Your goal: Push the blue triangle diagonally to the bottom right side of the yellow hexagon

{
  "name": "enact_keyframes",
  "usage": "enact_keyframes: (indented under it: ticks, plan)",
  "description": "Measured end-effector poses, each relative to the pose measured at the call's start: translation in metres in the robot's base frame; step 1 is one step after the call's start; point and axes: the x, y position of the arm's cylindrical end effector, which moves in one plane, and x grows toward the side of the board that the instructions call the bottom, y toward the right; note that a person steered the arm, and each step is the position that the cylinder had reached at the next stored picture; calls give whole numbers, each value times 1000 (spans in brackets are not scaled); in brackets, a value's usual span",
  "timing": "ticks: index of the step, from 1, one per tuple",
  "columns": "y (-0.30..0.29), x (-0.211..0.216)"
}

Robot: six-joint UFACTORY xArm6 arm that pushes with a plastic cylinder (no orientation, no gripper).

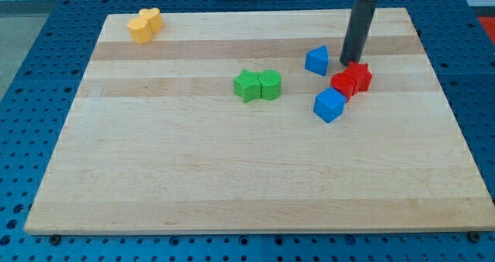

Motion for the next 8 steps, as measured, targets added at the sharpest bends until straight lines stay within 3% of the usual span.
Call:
enact_keyframes:
  ticks: [8]
  plan:
    - [-167, -2]
